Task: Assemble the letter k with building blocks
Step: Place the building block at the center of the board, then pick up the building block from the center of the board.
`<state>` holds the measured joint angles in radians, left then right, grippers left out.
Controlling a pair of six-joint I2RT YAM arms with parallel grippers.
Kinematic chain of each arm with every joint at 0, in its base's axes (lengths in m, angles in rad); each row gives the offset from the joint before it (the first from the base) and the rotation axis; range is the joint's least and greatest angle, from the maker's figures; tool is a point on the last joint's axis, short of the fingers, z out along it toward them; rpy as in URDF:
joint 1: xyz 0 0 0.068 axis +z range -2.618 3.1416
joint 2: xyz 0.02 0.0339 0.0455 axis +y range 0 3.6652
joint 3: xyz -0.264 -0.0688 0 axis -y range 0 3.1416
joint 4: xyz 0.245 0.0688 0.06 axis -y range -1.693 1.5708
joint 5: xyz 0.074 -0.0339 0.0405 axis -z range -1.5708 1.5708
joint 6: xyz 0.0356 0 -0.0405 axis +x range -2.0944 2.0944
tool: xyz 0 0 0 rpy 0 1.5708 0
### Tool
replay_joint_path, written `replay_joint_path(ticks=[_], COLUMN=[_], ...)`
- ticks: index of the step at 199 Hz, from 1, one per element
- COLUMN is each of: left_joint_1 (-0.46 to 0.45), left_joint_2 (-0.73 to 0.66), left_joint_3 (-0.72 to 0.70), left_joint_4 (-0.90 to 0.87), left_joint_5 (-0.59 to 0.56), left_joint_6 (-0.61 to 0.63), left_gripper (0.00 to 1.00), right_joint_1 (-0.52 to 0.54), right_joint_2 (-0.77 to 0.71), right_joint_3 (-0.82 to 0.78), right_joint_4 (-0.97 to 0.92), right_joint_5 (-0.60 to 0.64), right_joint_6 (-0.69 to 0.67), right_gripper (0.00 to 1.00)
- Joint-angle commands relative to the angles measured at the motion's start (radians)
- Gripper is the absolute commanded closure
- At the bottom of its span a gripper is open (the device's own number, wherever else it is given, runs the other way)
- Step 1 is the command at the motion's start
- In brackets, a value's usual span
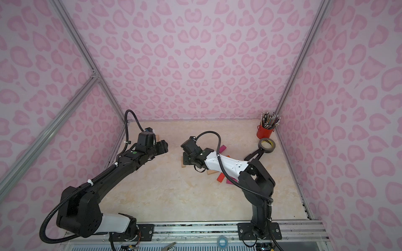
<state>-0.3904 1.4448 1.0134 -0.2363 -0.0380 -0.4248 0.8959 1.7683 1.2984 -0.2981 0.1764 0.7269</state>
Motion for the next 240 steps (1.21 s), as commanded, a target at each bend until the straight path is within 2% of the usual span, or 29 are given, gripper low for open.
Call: replay_joint_path(ticks=[1,18,34,44,60,94,134,191,240], left_joint_1=[-0.069,-0.118,-0.144,-0.151,-0.162,-0.183,-0.2,-0.206,-0.206], left_joint_2=[0.075,0.161,0.237,0.276,0.325,0.413,0.487,0.548,0.571], left_joint_3=[0.035,0.082,0.13,0.158,0.188,0.254,0.3,0.329,0.332], left_joint_4=[-0.035,-0.064,-0.093,-0.102,-0.109,-0.142,-0.167,-0.183,-0.191], left_joint_5=[-0.057,-0.081,-0.097,-0.103,-0.105,-0.099,-0.109,-0.105,-0.1], left_joint_6=[-0.09,-0.105,-0.107,-0.107,-0.105,-0.09,-0.09,-0.08,-0.078], left_gripper=[0.31,0.36,0.4,0.44,0.49,0.56,0.52,0.53,0.61], right_joint_1=[-0.005,-0.008,-0.009,-0.012,-0.018,-0.026,-0.035,-0.052,-0.057], right_joint_2=[-0.117,-0.231,-0.298,-0.327,-0.356,-0.371,-0.364,-0.368,-0.363], right_joint_3=[-0.123,-0.216,-0.274,-0.303,-0.339,-0.367,-0.367,-0.378,-0.372], right_joint_4=[0.071,0.087,0.088,0.086,0.086,0.086,0.086,0.088,0.088], right_joint_5=[0.112,0.16,0.193,0.206,0.215,0.213,0.2,0.19,0.181], right_joint_6=[-0.075,-0.106,-0.118,-0.117,-0.108,-0.096,-0.102,-0.102,-0.101], right_gripper=[0.37,0.28,0.13,0.08,0.04,0.02,0.01,0.01,0.01])
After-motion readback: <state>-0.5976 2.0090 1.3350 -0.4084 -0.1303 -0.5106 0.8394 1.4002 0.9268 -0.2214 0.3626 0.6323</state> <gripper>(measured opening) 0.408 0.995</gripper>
